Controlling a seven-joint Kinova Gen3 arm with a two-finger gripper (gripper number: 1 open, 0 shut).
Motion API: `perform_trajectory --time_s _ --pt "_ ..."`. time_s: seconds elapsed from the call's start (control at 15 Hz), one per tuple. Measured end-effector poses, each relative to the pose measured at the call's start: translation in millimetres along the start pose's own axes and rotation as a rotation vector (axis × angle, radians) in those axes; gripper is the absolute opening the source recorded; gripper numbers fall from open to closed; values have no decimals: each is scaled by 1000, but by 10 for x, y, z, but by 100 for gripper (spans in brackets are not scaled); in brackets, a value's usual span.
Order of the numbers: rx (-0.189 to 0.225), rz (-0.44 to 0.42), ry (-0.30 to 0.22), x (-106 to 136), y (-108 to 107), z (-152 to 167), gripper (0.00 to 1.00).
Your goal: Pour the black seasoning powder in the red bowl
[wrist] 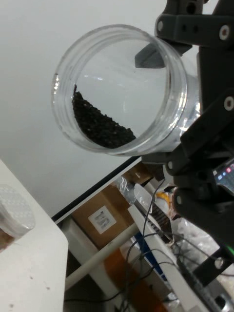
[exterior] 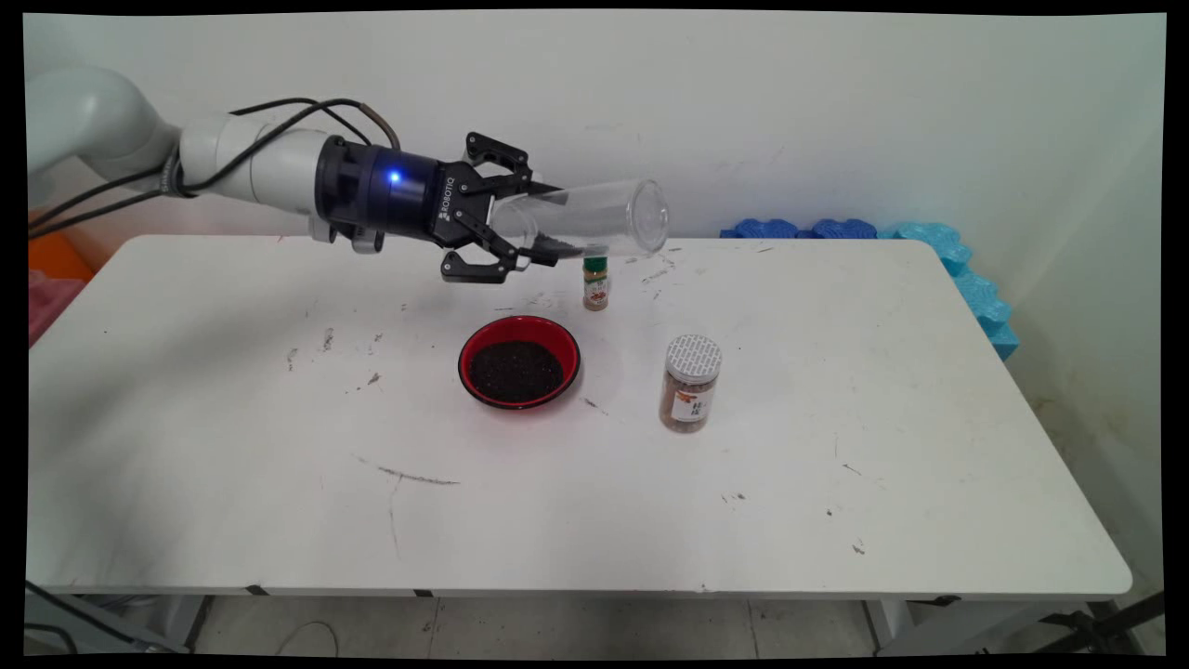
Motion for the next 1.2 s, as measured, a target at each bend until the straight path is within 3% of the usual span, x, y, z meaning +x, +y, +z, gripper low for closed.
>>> perform_trajectory --time_s 0.53,1.2 --pt "15 142 9 -42 48 9 0" --pt "39 480 4 -164 118 16 0"
